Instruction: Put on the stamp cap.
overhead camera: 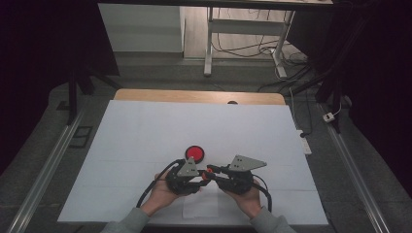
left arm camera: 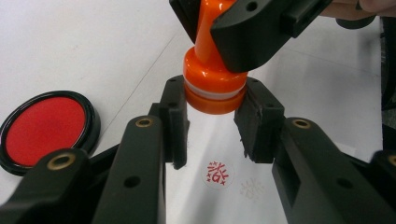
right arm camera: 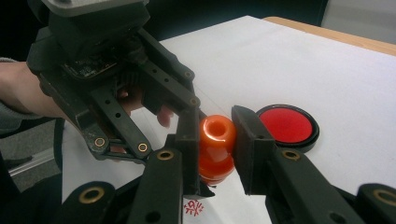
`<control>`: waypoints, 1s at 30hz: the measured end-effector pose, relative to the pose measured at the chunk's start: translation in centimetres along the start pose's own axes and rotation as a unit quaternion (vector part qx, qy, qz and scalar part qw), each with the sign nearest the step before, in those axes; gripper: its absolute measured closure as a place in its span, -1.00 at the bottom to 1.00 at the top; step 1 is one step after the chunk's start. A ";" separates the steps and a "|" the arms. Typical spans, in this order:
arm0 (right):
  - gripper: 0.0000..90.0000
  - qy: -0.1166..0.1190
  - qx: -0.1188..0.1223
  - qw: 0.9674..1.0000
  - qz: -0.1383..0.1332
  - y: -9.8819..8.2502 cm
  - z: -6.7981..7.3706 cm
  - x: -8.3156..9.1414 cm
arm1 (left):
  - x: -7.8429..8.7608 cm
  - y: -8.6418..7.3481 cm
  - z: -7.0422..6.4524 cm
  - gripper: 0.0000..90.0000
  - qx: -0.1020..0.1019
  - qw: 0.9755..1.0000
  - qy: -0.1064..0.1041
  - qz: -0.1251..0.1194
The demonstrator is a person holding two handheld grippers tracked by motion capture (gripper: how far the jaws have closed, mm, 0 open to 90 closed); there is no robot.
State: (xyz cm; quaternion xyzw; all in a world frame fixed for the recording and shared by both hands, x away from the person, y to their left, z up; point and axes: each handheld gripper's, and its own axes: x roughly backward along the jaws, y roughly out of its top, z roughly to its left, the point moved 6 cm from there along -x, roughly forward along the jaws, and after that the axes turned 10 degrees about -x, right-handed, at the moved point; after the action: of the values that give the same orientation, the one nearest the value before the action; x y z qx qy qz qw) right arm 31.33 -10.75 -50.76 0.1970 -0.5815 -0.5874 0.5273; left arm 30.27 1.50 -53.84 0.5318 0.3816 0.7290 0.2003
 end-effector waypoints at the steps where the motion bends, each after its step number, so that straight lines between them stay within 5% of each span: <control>1: 0.60 0.000 0.000 1.000 0.000 0.0 0.0 0.0 | 0.0 0.0 0.0 0.44 0.000 1.000 0.000 0.000; 30: 0.61 0.013 -0.013 1.000 -0.003 -0.2 0.0 -0.1 | 0.2 0.1 -0.1 0.45 -0.014 1.000 0.011 0.003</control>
State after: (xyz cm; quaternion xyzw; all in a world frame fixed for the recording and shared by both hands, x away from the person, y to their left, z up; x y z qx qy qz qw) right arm 31.33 -10.70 -50.95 0.1991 -0.5661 -0.5943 0.5354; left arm 30.15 1.57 -53.66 0.5220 0.3719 0.7406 0.2018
